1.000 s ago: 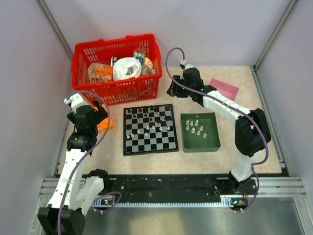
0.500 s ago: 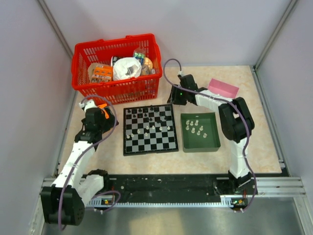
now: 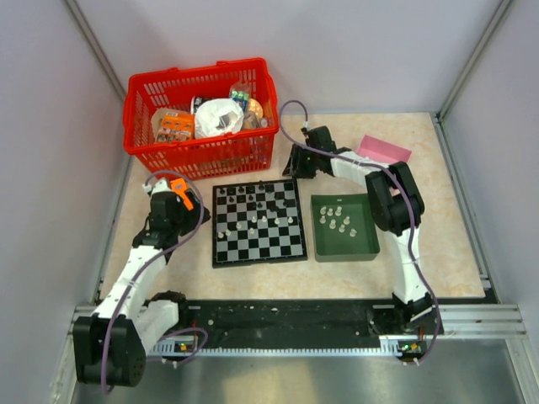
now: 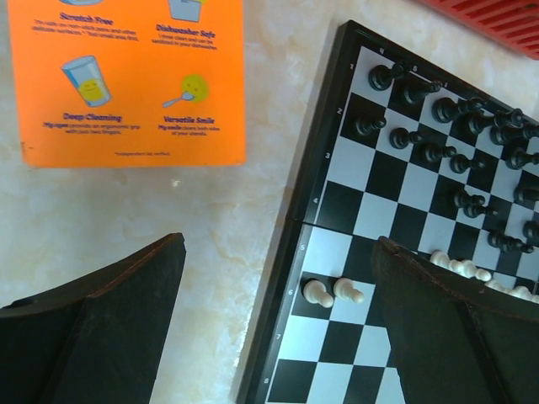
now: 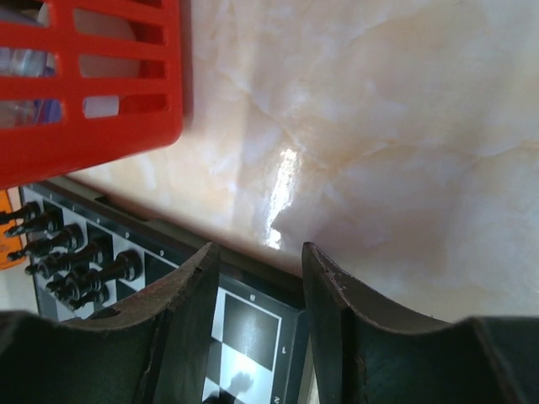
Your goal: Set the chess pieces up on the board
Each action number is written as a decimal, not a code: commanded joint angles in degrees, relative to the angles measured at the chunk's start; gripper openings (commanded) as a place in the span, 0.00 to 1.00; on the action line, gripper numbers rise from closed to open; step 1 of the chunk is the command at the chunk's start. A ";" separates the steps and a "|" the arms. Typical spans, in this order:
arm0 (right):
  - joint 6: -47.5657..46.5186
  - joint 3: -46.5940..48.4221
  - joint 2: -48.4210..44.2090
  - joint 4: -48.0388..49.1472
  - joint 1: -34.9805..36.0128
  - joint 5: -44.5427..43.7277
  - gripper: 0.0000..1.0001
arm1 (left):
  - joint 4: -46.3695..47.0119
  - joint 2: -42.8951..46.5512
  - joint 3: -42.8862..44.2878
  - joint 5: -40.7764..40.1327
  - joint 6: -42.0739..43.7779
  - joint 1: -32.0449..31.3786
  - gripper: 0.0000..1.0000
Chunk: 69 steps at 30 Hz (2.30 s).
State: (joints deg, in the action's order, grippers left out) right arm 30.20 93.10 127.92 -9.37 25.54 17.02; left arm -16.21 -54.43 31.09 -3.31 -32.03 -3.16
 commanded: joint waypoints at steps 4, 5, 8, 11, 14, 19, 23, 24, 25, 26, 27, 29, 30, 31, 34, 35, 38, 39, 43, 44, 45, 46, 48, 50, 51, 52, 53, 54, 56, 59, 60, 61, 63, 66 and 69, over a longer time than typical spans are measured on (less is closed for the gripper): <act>0.83 -4.94 -1.62 3.39 0.30 6.80 0.43 | 6.97 -0.58 -3.84 5.68 -4.00 -0.18 0.97; 0.57 -5.73 -1.88 3.65 0.30 7.59 0.43 | 7.33 -0.67 -4.19 5.68 -4.26 -0.27 0.97; -0.57 -7.23 -2.41 3.30 0.83 8.47 0.43 | 8.03 -1.29 -5.42 6.30 -5.05 -0.36 0.97; -0.75 -7.76 -2.50 3.13 1.00 8.38 0.44 | 10.31 -2.86 -7.09 8.31 -6.90 -0.71 0.97; -0.66 -7.85 -2.50 3.04 1.09 8.82 0.44 | 11.46 -3.75 -8.94 9.81 -8.83 -1.41 0.97; -0.84 -8.28 -2.50 2.95 1.62 9.09 0.44 | 15.77 -4.18 -11.84 12.71 -11.91 -2.90 0.96; -0.84 -8.99 -2.67 3.12 1.79 9.17 0.44 | 17.51 -4.28 -12.81 13.15 -12.70 -4.48 0.94; -0.93 -9.16 -2.76 3.04 1.79 9.18 0.44 | 17.35 -4.02 -13.07 13.07 -13.05 -4.92 0.94; -0.93 -9.51 -2.85 3.04 1.88 9.18 0.44 | 17.44 -3.75 -13.42 13.07 -13.40 -5.19 0.94; -0.93 -9.78 -3.02 2.95 1.88 9.35 0.44 | 17.09 -3.40 -13.86 12.98 -13.84 -5.54 0.93; -0.93 -10.13 -3.11 3.04 1.88 9.26 0.44 | 17.00 -2.53 -14.21 13.07 -14.37 -5.80 0.93; -0.93 -10.74 -3.64 2.95 2.06 9.26 0.44 | 16.47 -0.94 -15.18 12.89 -15.16 -6.33 0.92; -1.01 -11.27 -3.81 3.04 2.23 9.35 0.44 | 16.47 0.11 -15.71 12.72 -15.60 -6.59 0.92; -1.10 -11.62 -4.08 2.95 2.32 9.35 0.44 | 14.73 0.99 -15.97 12.45 -15.95 -6.95 0.92; -1.28 -12.85 -4.96 2.95 2.76 9.26 0.44 | 11.74 4.33 -16.59 11.23 -16.66 -7.83 0.92; -1.28 -13.29 -5.13 2.95 3.02 9.18 0.44 | 10.59 5.64 -16.68 10.87 -16.75 -8.00 0.92; -1.45 -14.78 -5.92 2.95 3.29 8.83 0.44 | 6.90 9.60 -17.03 9.12 -17.01 -8.09 0.92; -1.46 -15.22 -6.19 2.86 3.38 8.74 0.44 | 5.76 10.74 -17.20 8.68 -17.10 -8.09 0.92; -1.98 -15.41 -6.36 2.60 3.55 8.82 0.44 | 2.68 14.09 -17.38 8.23 -17.89 -8.18 0.92; -2.16 -15.23 -6.28 2.25 3.55 8.65 0.44 | 2.50 14.79 -17.55 8.23 -17.98 -8.18 0.92; -2.51 -14.97 -6.45 1.72 3.64 8.21 0.44 | 2.23 15.23 -17.73 8.06 -18.24 -8.18 0.92; -2.68 -14.70 -6.80 1.28 3.55 7.86 0.44 | 2.23 15.67 -18.17 8.06 -18.50 -8.18 0.92; -2.86 -14.44 -7.33 0.32 3.55 7.59 0.44 | 2.23 15.76 -18.52 8.58 -18.86 -8.18 0.91; -3.12 -14.70 -7.94 0.05 3.55 8.12 0.44 | 2.23 15.94 -18.87 9.11 -19.21 -8.18 0.91; -3.21 -14.88 -8.21 0.05 3.64 8.30 0.44 | 2.49 16.20 -19.14 9.20 -19.56 -8.18 0.91; -3.39 -14.88 -8.30 -0.04 3.64 8.47 0.44 | 2.58 16.38 -19.31 9.55 -19.65 -8.18 0.91; -3.48 -14.88 -8.21 -0.04 3.64 8.65 0.44 | 2.58 16.81 -19.58 9.73 -19.82 -8.18 0.91; -3.56 -14.79 -8.12 -0.13 3.73 8.65 0.44 | 2.67 17.34 -19.66 9.90 -20.00 -8.27 0.91; -3.57 -14.18 -7.60 -0.39 3.64 8.82 0.44 | 2.67 18.13 -20.10 10.34 -20.61 -8.27 0.90; -3.48 -13.65 -6.90 -0.48 3.64 9.17 0.44 | 3.46 19.63 -21.07 11.66 -22.10 -8.44 0.89; -3.48 -13.39 -6.63 -0.39 3.73 9.44 0.44 | 3.46 20.24 -21.42 11.92 -22.72 -8.53 0.89; -3.48 -13.21 -6.37 -0.48 3.73 9.61 0.44 | 3.55 20.68 -21.77 12.10 -23.07 -8.71 0.89; -3.30 -12.68 -5.75 -0.48 3.82 9.96 0.44 | 3.11 21.73 -22.21 12.10 -23.51 -8.88 0.88; -3.39 -12.42 -5.57 -0.57 3.81 9.79 0.45 | 1.80 23.23 -22.48 11.75 -23.87 -8.97 0.87; -3.30 -12.15 -5.49 -0.74 3.73 9.79 0.45 | -0.49 25.42 -22.13 11.66 -24.13 -9.06 0.84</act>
State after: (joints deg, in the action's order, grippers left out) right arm 28.08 79.96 121.14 -5.21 28.10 26.70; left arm -15.33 -31.44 9.39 6.85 -54.54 -11.75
